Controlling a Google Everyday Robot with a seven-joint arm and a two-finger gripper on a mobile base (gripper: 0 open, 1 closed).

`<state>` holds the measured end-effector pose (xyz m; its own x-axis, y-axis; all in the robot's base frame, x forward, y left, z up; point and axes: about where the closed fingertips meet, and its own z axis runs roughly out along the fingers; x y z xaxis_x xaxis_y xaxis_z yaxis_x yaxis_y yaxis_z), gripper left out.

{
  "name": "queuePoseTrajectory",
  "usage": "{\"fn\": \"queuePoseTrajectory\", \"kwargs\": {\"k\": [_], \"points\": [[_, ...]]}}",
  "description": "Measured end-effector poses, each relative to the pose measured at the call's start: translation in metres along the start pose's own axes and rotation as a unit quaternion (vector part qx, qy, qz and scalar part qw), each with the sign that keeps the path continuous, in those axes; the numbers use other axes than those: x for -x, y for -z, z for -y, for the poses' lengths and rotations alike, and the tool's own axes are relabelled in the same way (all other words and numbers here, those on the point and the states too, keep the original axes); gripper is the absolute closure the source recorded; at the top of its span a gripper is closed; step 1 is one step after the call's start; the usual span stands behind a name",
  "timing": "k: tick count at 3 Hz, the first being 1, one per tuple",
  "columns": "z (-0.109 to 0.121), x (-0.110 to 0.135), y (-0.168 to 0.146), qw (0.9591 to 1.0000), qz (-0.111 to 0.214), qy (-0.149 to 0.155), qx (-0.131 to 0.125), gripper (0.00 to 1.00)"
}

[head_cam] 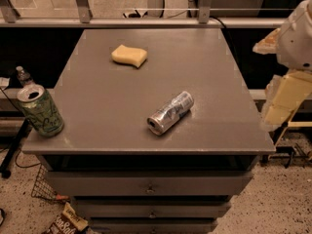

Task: Move redbull can near green can

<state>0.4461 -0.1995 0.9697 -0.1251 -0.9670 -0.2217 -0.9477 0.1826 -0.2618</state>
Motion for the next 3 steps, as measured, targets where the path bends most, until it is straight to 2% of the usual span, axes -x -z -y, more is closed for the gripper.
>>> {"fn": "queuePoseTrajectory", "kwargs": {"k": [1,2,3], "points": [[0.01,0.05,-0.031,0.9932,0.057,0.1,0.018,0.0],[0.014,0.102,-0.056,0.9764,0.093,0.193,0.032,0.0],[0.015,0.137,-0.083,0.9595,0.098,0.26,0.047,0.0]]}}
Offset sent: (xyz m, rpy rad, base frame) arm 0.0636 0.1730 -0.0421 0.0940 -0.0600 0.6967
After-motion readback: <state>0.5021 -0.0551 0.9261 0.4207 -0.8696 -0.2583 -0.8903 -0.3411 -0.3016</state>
